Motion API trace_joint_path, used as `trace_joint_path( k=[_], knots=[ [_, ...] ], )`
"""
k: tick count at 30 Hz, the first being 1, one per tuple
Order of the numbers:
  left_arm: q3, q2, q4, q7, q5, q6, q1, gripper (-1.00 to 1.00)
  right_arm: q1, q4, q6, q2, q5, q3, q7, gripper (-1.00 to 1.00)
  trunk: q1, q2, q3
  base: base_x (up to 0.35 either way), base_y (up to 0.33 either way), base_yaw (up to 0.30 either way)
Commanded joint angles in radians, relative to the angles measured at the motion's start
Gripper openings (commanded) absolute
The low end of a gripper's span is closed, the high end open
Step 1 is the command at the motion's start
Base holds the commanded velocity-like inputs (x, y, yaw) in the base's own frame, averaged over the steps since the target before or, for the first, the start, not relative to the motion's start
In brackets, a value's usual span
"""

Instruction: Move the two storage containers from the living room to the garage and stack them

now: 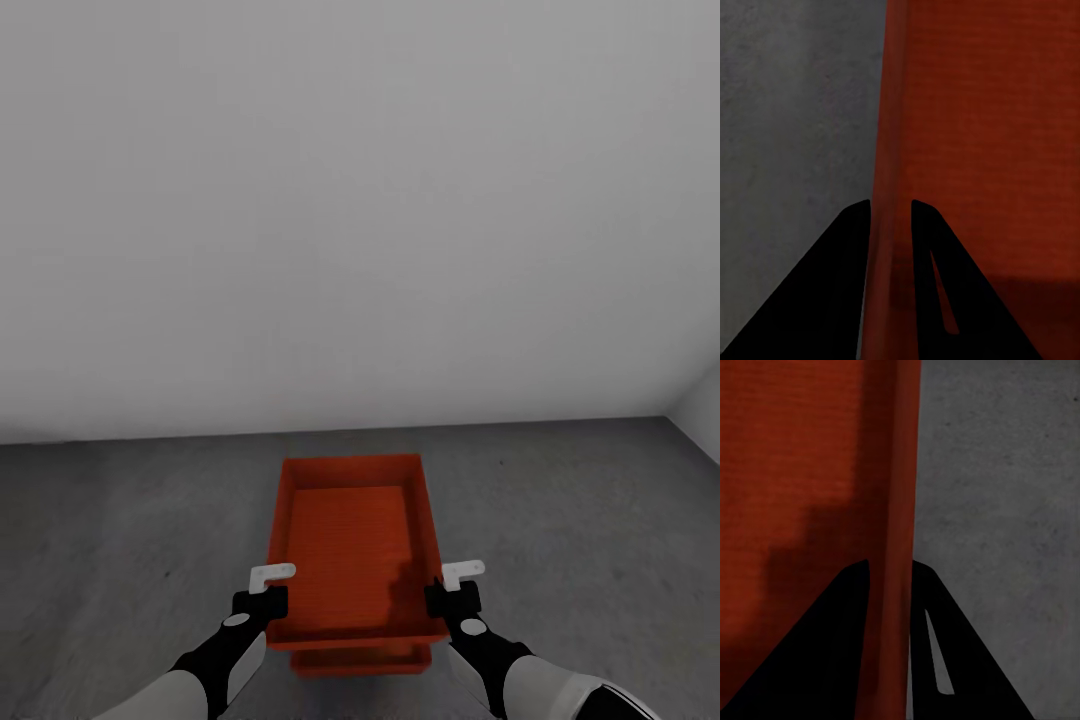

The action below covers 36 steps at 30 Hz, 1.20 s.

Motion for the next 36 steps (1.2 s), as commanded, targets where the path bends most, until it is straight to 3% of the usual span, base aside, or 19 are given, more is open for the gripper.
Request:
trace_joint_path(
  k=[1,13,36],
  knots=[
    [-0.020,0.007,-0.001,0.026,-0.005,-0.041,0.000,-1.00,-0.001,-0.001,0.004,0.001,-0.003,-0.076,0.004,-1.00,0.000,-0.001,-0.003,0.000,0.000,0.000],
    [-0.020,0.007,-0.002,0.026,-0.005,-0.041,0.000,-1.00,-0.001,-0.001,0.003,0.001,-0.003,-0.076,0.004,-1.00,0.000,-0.001,-0.020,0.000,0.000,0.000],
    [-0.022,-0.002,-0.009,0.037,-0.008,-0.039,0.000,-1.00,-0.001,-0.001,0.003,0.001,-0.003,-0.076,0.001,-1.00,0.000,-0.001,-0.021,0.000,0.000,0.000]
  ],
)
